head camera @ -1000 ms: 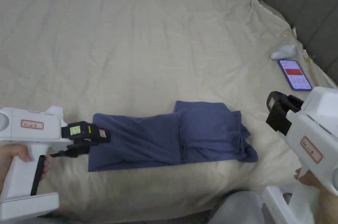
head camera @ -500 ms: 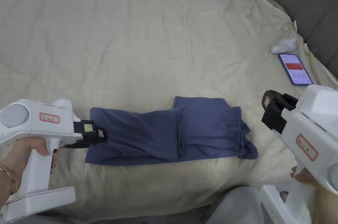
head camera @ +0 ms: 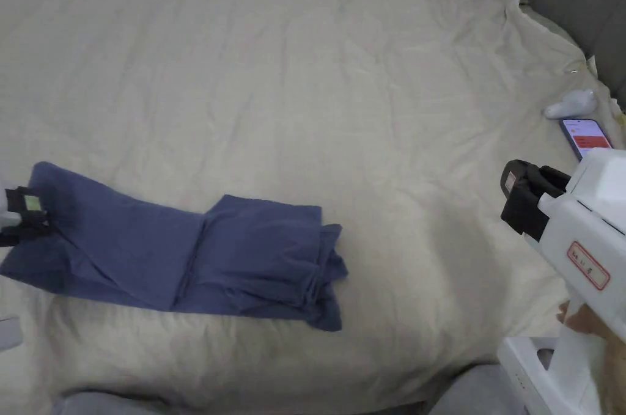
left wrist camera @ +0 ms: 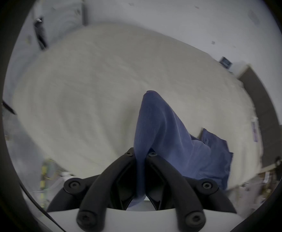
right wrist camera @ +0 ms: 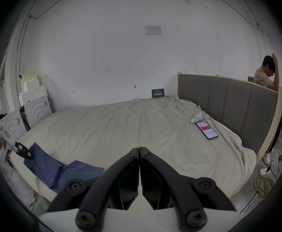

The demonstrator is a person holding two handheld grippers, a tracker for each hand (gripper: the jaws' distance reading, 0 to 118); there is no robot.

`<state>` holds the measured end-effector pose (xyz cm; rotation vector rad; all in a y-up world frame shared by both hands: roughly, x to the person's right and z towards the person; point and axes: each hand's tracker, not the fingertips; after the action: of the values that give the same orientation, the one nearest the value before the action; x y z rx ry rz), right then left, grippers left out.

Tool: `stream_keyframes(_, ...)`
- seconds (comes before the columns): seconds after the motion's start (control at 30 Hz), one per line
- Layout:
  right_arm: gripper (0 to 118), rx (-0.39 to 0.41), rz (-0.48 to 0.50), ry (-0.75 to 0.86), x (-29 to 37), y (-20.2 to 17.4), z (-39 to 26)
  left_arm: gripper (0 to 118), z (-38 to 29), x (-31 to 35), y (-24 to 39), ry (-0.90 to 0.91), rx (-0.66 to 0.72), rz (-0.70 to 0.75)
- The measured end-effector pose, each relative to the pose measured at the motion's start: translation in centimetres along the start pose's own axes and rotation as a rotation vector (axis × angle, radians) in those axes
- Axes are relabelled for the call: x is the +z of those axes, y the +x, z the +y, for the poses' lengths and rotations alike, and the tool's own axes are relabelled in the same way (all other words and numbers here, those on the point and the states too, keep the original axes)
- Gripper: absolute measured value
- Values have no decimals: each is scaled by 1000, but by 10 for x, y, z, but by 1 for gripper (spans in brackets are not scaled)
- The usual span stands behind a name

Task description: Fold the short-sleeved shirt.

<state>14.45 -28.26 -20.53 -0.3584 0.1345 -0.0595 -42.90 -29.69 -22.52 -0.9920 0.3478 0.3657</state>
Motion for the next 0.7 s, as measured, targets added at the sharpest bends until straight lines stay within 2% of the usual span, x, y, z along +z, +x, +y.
stream_keyframes(0.07,0,-3,15,1,-2,-5,-1,4,-1,23,1,89,-102,125)
stream_keyframes(0.13,0,-1,26,-4,-5,-9,-1,4,-7,43,11,138,-188,138)
stream_keyframes(0.27,0,-17,49,-6,-8,-16,0,4,-23,62,43,149,-234,10)
stream_keyframes(0.47,0,-5,54,21,0,-18,5,4,-58,56,109,96,-308,-180)
stream_keyframes(0.7,0,-36,13,15,11,1,-2,4,-104,8,191,9,-446,-231)
